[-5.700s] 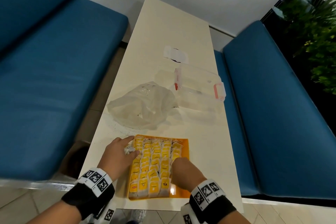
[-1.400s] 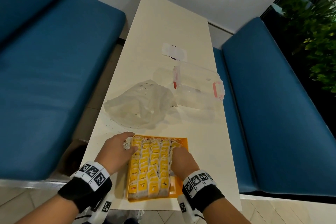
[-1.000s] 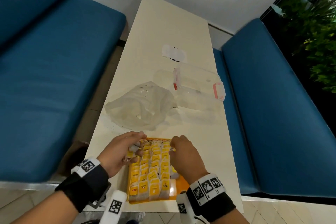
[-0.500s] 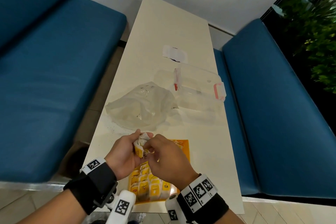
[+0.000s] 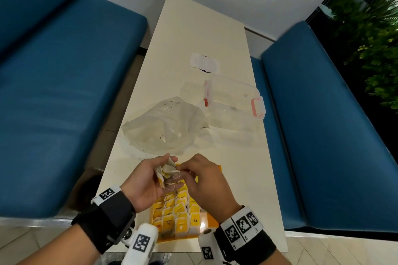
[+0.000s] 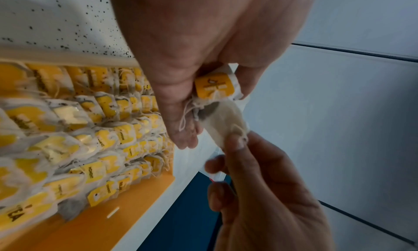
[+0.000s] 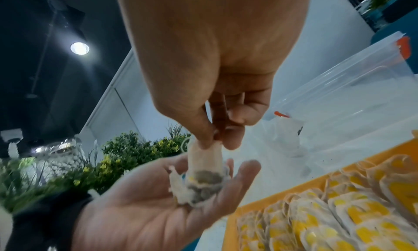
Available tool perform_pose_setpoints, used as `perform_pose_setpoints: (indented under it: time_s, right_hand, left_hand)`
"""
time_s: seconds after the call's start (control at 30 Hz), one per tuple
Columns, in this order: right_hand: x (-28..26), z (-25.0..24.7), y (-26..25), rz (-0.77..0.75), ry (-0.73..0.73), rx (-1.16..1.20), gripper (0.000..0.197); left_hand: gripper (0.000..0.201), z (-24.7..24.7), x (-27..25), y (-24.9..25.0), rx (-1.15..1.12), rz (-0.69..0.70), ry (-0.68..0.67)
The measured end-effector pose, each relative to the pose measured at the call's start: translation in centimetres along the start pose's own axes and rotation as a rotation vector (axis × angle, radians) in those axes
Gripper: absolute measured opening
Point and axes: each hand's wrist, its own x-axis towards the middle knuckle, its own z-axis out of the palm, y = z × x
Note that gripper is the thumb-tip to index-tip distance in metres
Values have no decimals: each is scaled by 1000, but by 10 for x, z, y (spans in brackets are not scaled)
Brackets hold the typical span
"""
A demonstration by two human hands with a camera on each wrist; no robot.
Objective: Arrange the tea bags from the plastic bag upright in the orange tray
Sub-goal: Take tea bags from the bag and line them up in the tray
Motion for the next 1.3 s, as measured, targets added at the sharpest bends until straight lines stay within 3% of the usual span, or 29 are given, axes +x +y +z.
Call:
perform_pose_setpoints:
  time_s: [0.2,0.4,0.5,0.63,0.77,0.87,0.93,1.03,1.13,1.2,1.3]
  right_hand:
    - [-1,-34,10,128,-2,100,11]
    - [-11,-34,13,287,55,220,2]
    - [-14,-32,22,225,-20,9,16]
    - [-20,-31,32,275,-365,-375,28]
    - [-24,-43,29,289,-379,-245,15]
    - [-28,-48,19,243,-350,-133,12]
    - [-29,-48,16,231,-286,-67,10]
    - [-31,-51,14,215,-202,-45,9]
    - [-34,-52,15,214,-212,-62,10]
    - [-36,-52,20,236,-276,-128,13]
    - [-40,-50,30,253,-472,-317,21]
  left_hand:
    - [22,-6,2,1,70,60,73]
    - [12,0,-4,-3,181,95,53]
    - [14,-2,-6,-4,381,144,61]
    - [29,-6,-6,-8,733,262,70]
    - [8,0,-5,-14,1081,434,-11]
    - [35,8,-2,-22,1324,423,-116]
    - [32,14,0,-29,1411,411,-111]
    - [19,16,5,-37,1463,447,-45]
    - [18,12,7,-41,1444,442,-55]
    - [21,5,6,-41,1421,435,-26]
    - [24,-8,7,-33,1394,493,129]
